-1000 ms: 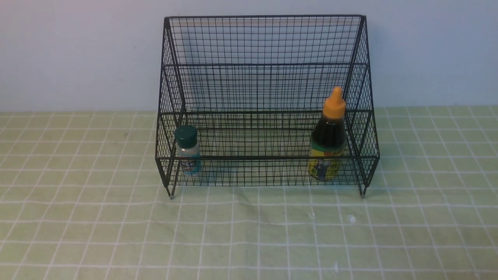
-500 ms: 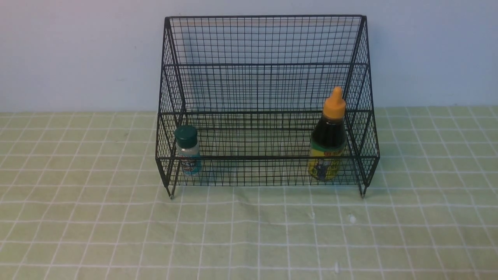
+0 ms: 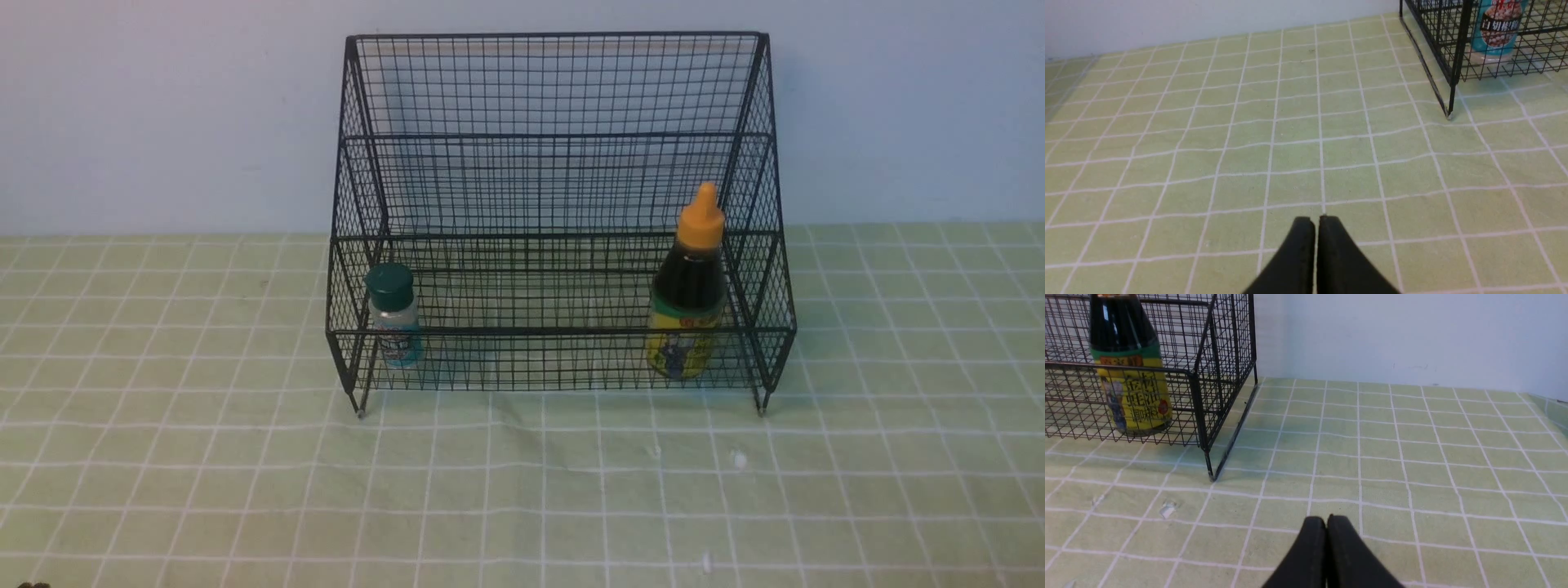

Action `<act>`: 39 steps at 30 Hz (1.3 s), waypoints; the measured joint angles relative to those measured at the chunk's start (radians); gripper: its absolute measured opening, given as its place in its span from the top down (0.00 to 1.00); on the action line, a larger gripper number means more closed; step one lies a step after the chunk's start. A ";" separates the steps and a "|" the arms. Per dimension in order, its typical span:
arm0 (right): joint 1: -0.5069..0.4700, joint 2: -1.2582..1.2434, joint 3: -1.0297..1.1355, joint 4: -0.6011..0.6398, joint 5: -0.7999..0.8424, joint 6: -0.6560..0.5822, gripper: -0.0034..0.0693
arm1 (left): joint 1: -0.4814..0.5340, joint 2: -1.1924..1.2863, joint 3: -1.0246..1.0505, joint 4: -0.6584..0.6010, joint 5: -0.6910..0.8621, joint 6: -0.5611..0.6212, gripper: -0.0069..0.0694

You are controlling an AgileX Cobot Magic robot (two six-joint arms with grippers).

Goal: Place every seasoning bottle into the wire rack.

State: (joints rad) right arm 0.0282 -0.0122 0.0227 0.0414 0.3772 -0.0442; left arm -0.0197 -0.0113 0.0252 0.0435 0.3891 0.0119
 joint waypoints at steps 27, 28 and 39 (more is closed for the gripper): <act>0.000 0.000 0.000 0.000 0.000 0.013 0.97 | 0.000 0.000 0.000 -0.059 -0.005 0.019 0.92; 0.000 0.000 0.000 0.000 0.000 0.014 0.97 | 0.000 0.000 0.000 -0.059 -0.005 0.019 0.92; 0.000 0.000 0.000 0.000 0.000 0.017 0.97 | 0.000 0.000 0.000 -0.059 -0.005 0.019 0.92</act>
State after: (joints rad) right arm 0.0282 -0.0122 0.0227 0.0414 0.3772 -0.0270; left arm -0.0197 -0.0113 0.0252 -0.0154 0.3844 0.0304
